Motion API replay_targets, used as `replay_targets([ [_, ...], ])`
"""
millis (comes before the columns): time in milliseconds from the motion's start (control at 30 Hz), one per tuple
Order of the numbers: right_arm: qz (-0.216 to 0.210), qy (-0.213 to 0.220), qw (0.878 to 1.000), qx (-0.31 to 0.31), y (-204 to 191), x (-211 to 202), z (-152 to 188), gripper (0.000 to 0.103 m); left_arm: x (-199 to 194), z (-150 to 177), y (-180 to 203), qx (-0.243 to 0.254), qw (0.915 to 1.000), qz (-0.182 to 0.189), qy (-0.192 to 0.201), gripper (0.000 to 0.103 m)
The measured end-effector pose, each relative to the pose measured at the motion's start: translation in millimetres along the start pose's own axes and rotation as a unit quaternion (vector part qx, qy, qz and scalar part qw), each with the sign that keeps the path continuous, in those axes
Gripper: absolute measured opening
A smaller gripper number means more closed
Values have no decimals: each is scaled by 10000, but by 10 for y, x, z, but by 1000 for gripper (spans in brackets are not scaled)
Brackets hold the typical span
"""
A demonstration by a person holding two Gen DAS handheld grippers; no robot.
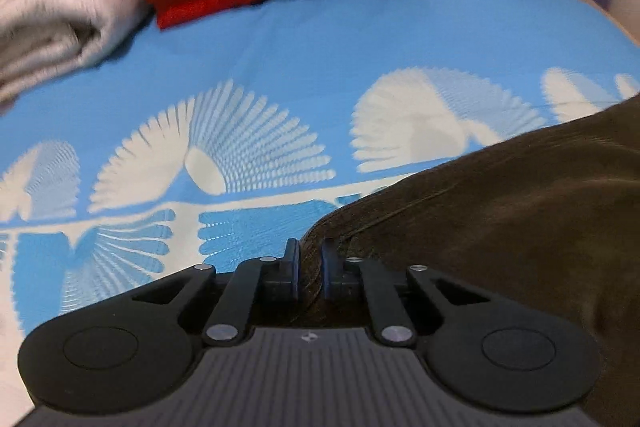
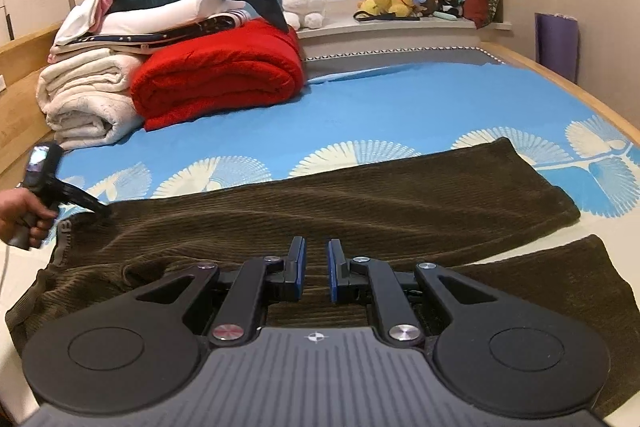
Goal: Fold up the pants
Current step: 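Grasp the pants near the waistband with the left tool, then lift the grey waistband with the left tool and fold it over the pants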
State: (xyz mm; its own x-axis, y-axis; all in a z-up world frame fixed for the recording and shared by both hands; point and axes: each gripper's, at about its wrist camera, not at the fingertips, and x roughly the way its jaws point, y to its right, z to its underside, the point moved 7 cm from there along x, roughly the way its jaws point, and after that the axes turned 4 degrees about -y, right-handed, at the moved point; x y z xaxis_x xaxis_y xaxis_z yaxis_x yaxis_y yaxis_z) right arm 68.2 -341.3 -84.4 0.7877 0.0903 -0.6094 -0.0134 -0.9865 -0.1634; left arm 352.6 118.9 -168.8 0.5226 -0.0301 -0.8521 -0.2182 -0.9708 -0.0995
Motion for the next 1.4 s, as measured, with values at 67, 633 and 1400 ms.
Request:
replay_targets([
  [67, 57, 6, 10000, 11, 18, -6, 19, 12, -373, 91, 126, 223, 9996, -32, 191, 9],
  [633, 293, -299, 9984, 386, 229, -199, 577, 12, -1530, 2241, 84, -2219, 9625, 1557, -43, 41],
  [1400, -516, -252, 9793, 1942, 382, 651, -51, 32, -638, 2312, -291, -4237, 8892, 1200, -1241, 40],
])
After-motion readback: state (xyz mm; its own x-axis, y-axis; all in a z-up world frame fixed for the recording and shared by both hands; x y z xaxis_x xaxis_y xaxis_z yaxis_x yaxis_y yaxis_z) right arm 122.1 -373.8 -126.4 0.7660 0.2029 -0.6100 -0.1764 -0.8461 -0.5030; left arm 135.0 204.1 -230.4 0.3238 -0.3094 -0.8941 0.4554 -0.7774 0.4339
